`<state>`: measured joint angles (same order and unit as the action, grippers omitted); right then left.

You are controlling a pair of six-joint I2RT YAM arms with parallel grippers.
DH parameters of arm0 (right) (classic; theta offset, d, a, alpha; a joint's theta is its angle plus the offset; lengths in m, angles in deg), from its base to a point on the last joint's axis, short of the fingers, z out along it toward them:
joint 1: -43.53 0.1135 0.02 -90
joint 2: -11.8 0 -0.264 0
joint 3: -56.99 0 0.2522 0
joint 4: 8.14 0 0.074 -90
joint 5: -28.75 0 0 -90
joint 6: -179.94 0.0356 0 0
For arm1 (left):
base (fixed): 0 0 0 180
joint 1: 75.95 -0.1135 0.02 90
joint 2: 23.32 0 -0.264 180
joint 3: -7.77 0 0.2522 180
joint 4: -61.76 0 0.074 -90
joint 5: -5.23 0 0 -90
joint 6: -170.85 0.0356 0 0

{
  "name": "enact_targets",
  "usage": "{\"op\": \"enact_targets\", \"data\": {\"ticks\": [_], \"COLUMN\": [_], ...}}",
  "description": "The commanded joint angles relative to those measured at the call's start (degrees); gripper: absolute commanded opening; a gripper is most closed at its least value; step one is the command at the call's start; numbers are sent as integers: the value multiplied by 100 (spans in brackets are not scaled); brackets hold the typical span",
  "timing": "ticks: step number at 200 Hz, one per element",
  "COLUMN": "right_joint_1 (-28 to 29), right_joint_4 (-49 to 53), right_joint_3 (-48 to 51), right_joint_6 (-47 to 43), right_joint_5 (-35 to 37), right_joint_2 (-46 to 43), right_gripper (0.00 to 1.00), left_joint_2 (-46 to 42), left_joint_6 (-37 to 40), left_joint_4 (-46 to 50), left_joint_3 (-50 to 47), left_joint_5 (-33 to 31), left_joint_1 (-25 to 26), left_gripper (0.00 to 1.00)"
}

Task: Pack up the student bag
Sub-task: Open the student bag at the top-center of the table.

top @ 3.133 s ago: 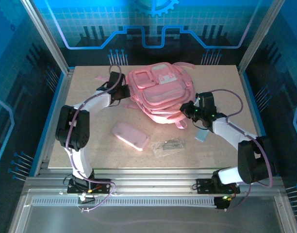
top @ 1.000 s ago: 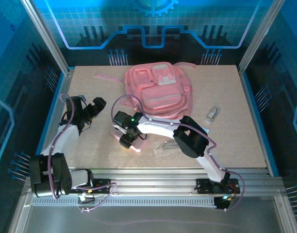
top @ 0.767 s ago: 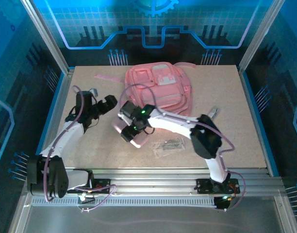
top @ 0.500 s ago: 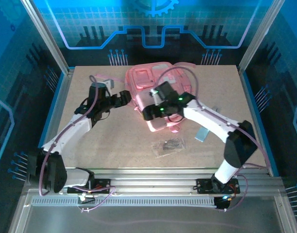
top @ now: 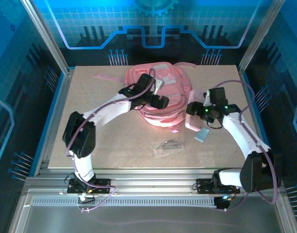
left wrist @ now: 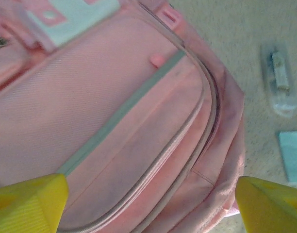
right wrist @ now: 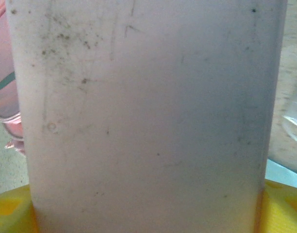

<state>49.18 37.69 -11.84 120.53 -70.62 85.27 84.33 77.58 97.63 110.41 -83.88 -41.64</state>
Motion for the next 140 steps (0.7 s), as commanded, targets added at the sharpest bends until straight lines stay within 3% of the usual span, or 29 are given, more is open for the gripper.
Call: {"op": "enact_targets", "data": {"ticks": [1, 35, 86, 110, 140], "right_joint_1": [-415, -778, -811, -807, -811], "right_joint_4": [-195, -207, -297, -325, -246], "right_joint_3": [281, 435, 436, 584, 533], "right_joint_6": [45, -13, -11, 8, -9], "right_joint_5": [-459, -634, -799, -819, -812], "right_joint_2": [-349, -572, -549, -568, -635], "right_gripper": [79, 79, 77, 76, 76], "left_joint_2": [523, 1136, 1829, 2106, 2107], "left_joint_6": [625, 1036, 1437, 1588, 1483], "left_joint_4": [763, 890, 839, 784, 794], "left_joint_3": [496, 841, 1254, 1335, 1333], "left_joint_5": [-315, -572, -1412, -1688, -1410], "left_joint_1": [96, 205, 207, 206, 193], "left_gripper": [86, 84, 78, 58, 10]}}
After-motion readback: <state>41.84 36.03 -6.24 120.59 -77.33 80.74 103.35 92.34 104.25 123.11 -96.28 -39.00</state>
